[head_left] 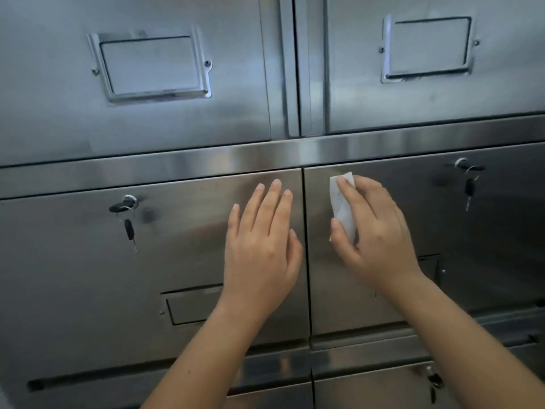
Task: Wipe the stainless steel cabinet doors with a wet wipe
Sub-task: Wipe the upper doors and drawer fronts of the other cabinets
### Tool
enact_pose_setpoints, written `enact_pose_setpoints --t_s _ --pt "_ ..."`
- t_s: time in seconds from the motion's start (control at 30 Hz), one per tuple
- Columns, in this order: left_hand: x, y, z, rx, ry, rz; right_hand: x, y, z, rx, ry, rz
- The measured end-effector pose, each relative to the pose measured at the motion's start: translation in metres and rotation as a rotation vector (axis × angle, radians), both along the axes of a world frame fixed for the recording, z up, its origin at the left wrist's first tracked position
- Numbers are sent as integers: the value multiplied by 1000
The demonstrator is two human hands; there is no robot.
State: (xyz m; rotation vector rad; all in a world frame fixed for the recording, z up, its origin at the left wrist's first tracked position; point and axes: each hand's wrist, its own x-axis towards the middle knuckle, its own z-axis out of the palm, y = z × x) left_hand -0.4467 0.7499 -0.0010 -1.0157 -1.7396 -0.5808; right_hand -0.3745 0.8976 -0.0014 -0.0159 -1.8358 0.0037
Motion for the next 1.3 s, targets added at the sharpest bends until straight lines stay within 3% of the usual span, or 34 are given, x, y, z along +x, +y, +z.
enact_pose_setpoints --t_s 0.2,0.67,0.87,1.3 --pt "-9 22 41 10 45 -53 -2 13 48 -12 18 -27" --pt "-39 60 135 27 254 42 -59 38 131 29 114 -53" --pt "-60 65 150 18 311 92 -80 53 132 178 12 -128" --pt "-88 84 218 39 462 149 -91 70 223 223 -65 -235"
